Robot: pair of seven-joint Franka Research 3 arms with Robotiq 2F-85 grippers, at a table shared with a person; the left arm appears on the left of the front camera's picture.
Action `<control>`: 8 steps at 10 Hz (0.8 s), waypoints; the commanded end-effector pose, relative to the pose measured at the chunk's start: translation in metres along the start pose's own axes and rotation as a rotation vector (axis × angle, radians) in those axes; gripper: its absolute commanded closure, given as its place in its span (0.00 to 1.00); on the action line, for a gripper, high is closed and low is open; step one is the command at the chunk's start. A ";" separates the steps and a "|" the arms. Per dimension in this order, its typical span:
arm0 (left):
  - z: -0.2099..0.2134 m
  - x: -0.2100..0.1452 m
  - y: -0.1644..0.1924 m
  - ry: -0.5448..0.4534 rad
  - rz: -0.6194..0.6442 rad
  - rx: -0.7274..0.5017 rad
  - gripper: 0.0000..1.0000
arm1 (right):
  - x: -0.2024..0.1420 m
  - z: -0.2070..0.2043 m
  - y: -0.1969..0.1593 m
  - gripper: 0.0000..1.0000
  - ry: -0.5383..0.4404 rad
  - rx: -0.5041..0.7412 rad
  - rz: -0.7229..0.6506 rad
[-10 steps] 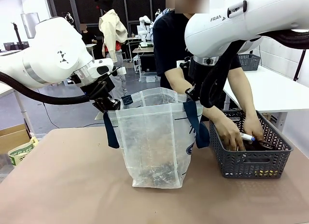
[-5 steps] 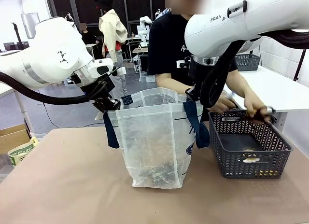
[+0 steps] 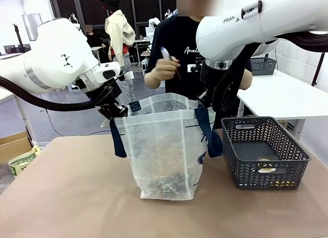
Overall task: Transfer purchased items from the store into the shopping bag.
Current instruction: Move the Reusable shopping bag to the right side of the table.
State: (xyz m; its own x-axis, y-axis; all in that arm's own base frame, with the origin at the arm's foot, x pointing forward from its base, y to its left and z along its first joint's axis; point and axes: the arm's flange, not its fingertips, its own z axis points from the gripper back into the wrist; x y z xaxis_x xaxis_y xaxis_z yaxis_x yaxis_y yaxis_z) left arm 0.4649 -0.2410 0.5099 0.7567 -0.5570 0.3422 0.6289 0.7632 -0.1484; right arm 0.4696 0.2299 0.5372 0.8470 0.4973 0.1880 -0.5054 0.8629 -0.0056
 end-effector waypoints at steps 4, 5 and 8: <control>0.000 -0.001 0.001 -0.002 0.009 0.002 1.00 | 0.000 0.000 0.000 1.00 0.000 -0.001 0.001; 0.000 -0.001 0.001 -0.002 0.009 0.002 1.00 | 0.000 0.000 0.000 1.00 0.000 -0.001 0.001; 0.000 -0.001 0.001 -0.002 0.009 0.002 1.00 | 0.000 0.000 0.000 1.00 0.000 -0.001 0.001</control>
State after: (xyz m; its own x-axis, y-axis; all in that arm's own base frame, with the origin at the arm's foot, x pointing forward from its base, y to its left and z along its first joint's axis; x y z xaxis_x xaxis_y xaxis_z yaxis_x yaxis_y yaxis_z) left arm 0.4649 -0.2410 0.5099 0.7568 -0.5570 0.3422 0.6289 0.7632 -0.1484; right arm 0.4696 0.2299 0.5372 0.8470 0.4972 0.1880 -0.5053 0.8629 -0.0056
